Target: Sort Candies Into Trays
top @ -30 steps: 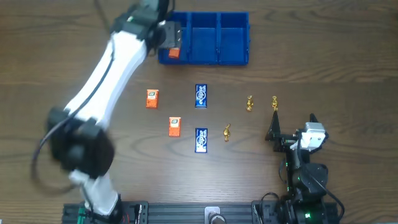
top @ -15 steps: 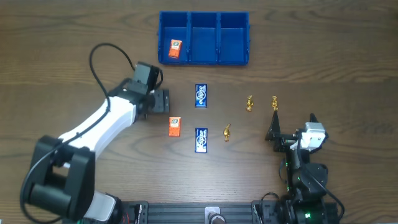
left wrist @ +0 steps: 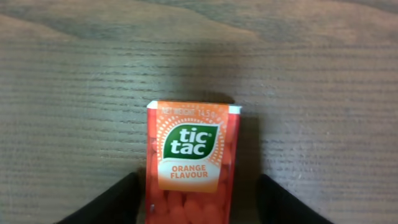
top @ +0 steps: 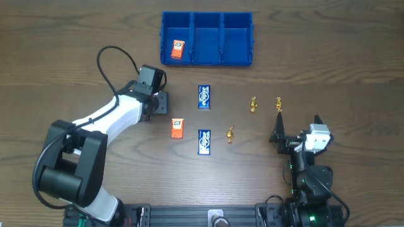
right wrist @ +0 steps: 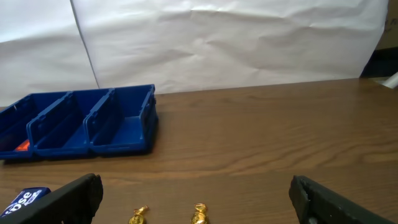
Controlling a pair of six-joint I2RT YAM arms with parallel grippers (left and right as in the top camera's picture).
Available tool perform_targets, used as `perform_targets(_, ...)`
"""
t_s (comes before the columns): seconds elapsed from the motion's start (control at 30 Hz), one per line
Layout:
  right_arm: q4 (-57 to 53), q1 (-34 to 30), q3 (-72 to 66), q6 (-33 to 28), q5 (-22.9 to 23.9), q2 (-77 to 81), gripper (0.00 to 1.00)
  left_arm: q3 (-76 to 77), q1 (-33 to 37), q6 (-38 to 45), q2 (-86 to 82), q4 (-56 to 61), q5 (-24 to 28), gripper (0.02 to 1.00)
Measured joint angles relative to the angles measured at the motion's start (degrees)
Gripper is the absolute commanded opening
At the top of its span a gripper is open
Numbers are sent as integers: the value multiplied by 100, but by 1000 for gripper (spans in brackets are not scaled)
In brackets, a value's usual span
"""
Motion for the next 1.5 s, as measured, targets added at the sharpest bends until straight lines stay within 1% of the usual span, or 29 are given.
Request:
perform_targets(0.13, 0, 0, 0, 0, 0, 0, 998, 0, 4, -37, 0, 2, -4, 301)
perform_targets(0.17, 0, 0, 0, 0, 0, 0, 998, 0, 7, -26, 0, 2, -2, 294)
perform_targets(0.4, 0, 0, 0, 0, 0, 0, 998, 31, 7, -79, -26, -37, 0, 286)
perform_targets(0.57, 0, 0, 0, 0, 0, 0, 998, 345, -76, -186, -710, -610, -63, 290)
perform_targets(0.67, 0, 0, 0, 0, 0, 0, 998, 1178, -236, -205, -1261, -1008, -293, 297)
perform_targets(0.8, 0, 0, 0, 0, 2, 0, 998, 2658, -356, -219, -1390, -1333, -527, 299)
perform_targets(0.97, 0, 0, 0, 0, 2, 0, 998, 4369, -348, -221, -507, -1902, -671, 308)
perform_targets(1.1, 0, 0, 0, 0, 2, 0, 998, 5095, -348, -221, 535, -2184, -590, 316)
perform_targets(1.3, 0, 0, 0, 0, 0, 0, 998, 5381, -348, -240, 1755, -2186, -391, 316)
perform_targets(1.5, 0, 0, 0, 0, 0, 0, 998, 5381, -289, -308, 2159, -2103, -234, 314)
